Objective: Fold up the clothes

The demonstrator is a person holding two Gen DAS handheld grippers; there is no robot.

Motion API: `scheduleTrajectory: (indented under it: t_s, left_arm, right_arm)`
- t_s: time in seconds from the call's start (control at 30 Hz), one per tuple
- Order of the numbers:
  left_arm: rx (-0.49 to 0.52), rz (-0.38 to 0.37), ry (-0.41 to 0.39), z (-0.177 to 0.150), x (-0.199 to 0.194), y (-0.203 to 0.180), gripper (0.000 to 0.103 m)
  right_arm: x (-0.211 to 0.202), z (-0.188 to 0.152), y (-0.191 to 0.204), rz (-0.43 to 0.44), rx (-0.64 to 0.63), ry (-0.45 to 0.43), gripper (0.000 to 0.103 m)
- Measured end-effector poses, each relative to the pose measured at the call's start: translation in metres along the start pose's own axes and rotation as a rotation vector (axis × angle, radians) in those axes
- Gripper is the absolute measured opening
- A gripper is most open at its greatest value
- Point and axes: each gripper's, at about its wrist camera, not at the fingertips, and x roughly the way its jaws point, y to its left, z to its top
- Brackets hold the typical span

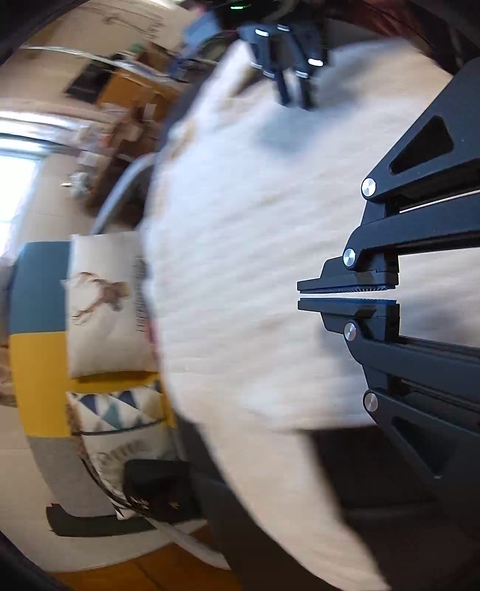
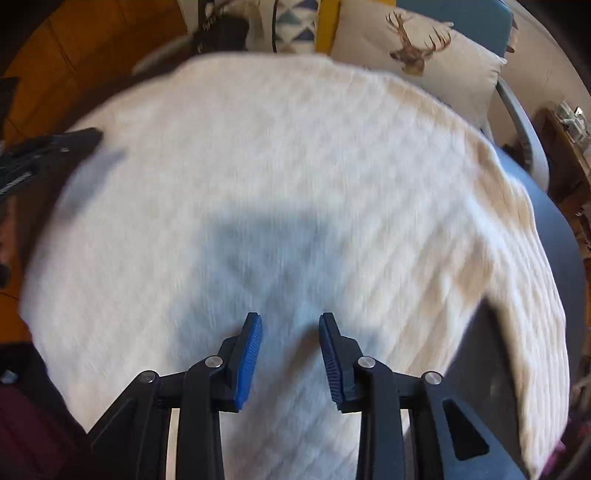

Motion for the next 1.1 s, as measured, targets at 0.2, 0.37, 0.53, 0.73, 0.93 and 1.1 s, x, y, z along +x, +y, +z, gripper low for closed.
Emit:
scheduleTrajectory:
  t_s: [0.2, 0.37, 0.53, 0.73, 0.93, 1.1]
  left_arm:
    - [-0.002, 0.106, 0.053, -0.056, -0.003, 0.004, 0.005]
    - [-0.146, -0.002, -0.026, -0.074, -0.055, 0.025, 0.005]
    - [-0.205, 0.039, -0.003, -0.101, -0.069, 0.039, 0.006]
    - [-0.327, 0.067, 0.028, -0.134, -0.073, 0.068, 0.006]
    - [-0.387, 0.035, 0.026, -0.15, -0.091, 0.089, 0.006]
    - [-0.379, -0.068, 0.047, -0.154, -0.086, 0.086, 0.007]
  right_arm:
    - [-0.029, -0.049, -0.033, -0.058, 0.248, -0.009, 0.033]
    - [-0.067, -0.148, -0.073, 0.194, 0.537, -0.121, 0.038]
    - [-0.045, -0.209, -0.075, 0.302, 0.677, -0.114, 0.038]
    - [-0.032, -0.179, -0.069, 0.304, 0.649, -0.163, 0.02]
    - [-0.08, -0.149, -0.03, 0.185, 0.49, -0.236, 0.005]
    - [-0.085, -0.171, -0.037, 0.043, 0.482, -0.153, 0.004]
